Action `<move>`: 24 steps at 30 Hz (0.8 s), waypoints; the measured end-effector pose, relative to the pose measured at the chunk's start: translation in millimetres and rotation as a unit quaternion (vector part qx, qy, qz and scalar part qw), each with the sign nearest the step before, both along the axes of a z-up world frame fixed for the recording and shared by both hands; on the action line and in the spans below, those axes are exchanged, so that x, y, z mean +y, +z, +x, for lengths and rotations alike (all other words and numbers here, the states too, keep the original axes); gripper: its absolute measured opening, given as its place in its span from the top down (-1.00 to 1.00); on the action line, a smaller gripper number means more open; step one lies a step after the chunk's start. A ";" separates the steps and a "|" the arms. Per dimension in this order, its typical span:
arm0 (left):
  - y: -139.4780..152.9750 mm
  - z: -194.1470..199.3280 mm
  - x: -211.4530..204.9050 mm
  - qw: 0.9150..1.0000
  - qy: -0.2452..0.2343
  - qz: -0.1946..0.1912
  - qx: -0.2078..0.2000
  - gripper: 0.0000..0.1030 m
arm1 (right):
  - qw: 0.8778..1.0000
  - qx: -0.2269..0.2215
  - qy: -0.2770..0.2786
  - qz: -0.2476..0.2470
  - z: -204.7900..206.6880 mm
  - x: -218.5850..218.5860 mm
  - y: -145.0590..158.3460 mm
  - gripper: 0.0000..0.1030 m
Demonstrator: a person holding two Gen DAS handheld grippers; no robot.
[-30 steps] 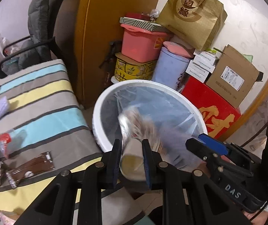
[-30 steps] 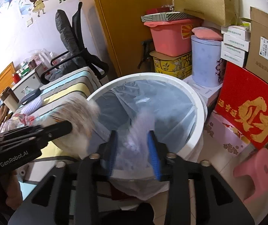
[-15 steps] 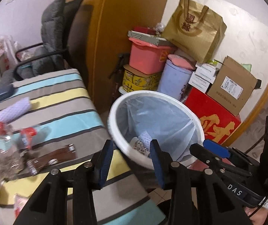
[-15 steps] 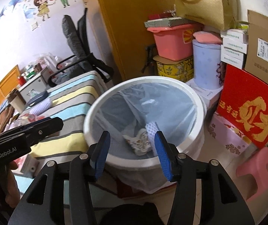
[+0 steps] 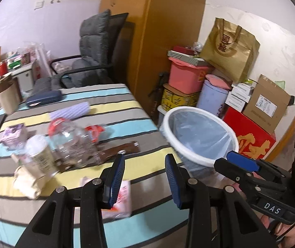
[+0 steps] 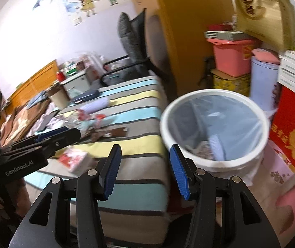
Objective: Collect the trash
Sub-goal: 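Move both tools back over the table toward the remaining trash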
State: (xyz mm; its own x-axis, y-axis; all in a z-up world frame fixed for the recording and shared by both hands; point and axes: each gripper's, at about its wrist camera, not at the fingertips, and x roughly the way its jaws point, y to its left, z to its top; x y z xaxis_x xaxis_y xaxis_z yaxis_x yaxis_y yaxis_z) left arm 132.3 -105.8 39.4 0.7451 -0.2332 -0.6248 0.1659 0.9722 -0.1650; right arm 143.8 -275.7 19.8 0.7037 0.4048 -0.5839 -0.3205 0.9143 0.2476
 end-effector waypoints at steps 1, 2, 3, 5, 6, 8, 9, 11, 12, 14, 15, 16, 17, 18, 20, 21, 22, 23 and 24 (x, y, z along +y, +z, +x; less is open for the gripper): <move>-0.1 -3.8 6.2 1.000 0.006 0.001 -0.001 0.22 | 1.000 -0.001 0.005 0.000 -2.3 3.7 -0.3 0.01; -0.2 -7.5 12.2 1.000 0.014 0.002 -0.001 0.22 | 1.000 -0.002 0.011 -0.002 -3.8 8.1 -0.1 0.01; -0.1 -11.3 18.0 1.000 0.022 0.004 -0.002 0.22 | 1.000 -0.005 0.018 -0.006 -4.6 13.1 0.2 0.01; 0.0 -17.5 27.6 0.999 0.034 0.005 -0.004 0.22 | 1.000 -0.008 0.028 -0.008 -7.6 21.7 1.0 0.01; 0.2 -21.1 32.9 0.999 0.042 0.007 -0.005 0.22 | 0.999 -0.009 0.034 -0.009 -8.7 25.8 1.4 0.01; -0.4 -30.2 45.3 0.998 0.060 0.008 -0.006 0.22 | 0.999 -0.010 0.043 -0.009 -11.3 33.2 1.6 0.01; -1.0 -33.0 49.9 0.998 0.065 0.008 -0.006 0.22 | 0.999 -0.010 0.048 -0.010 -11.4 37.2 1.3 0.01; -3.2 -40.3 61.8 0.997 0.081 0.011 -0.006 0.22 | 0.998 -0.008 0.058 -0.010 -13.9 44.8 0.3 0.00; -4.5 -43.9 68.5 0.996 0.089 0.012 -0.004 0.22 | 0.998 -0.008 0.063 -0.011 -14.7 48.8 -0.4 0.00; -7.2 -47.8 77.9 0.995 0.100 0.013 0.000 0.22 | 0.997 -0.007 0.076 -0.016 -15.8 58.3 -1.8 0.01; -8.4 -49.6 82.6 0.994 0.106 0.014 0.002 0.22 | 0.996 -0.007 0.082 -0.017 -16.7 62.7 -2.2 0.00; -9.3 -51.0 87.3 0.994 0.112 0.014 0.004 0.22 | 0.996 -0.007 0.088 -0.016 -18.1 64.7 -2.4 0.00; -10.2 -52.3 91.8 0.993 0.118 0.015 0.005 0.22 | 0.995 -0.008 0.095 -0.016 -18.4 68.4 -2.7 0.00; -11.4 -53.7 96.4 0.992 0.123 0.016 0.007 0.22 | 0.995 -0.008 0.100 -0.017 -18.5 71.5 -3.1 -0.01; -13.1 -55.2 103.7 0.991 0.131 0.015 0.010 0.22 | 0.994 -0.008 0.109 -0.020 -19.3 77.5 -3.5 -0.19; -14.3 -55.9 107.1 0.991 0.135 0.015 0.011 0.22 | 0.993 -0.008 0.113 -0.021 -19.3 79.6 -3.7 -0.26; -15.3 -56.5 110.6 0.990 0.138 0.016 0.012 0.22 | 0.993 -0.009 0.118 -0.022 -19.6 81.9 -3.9 -0.26; -16.5 -56.3 113.6 0.990 0.142 0.016 0.014 0.22 | 0.992 -0.011 0.123 -0.024 -19.9 84.0 -3.9 -0.26; -17.3 -55.6 115.9 0.989 0.144 0.014 0.016 0.22 | 0.992 -0.012 0.126 -0.024 -19.8 85.5 -3.8 -0.26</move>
State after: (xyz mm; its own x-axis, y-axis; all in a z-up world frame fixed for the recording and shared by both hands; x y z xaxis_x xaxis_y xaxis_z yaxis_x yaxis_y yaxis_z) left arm 76.7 10.0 22.1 0.7583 0.0046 -0.6519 -0.1240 0.9827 -0.1374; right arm 124.0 -190.2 16.0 0.5979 0.5414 -0.5910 -0.5461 0.8149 0.1941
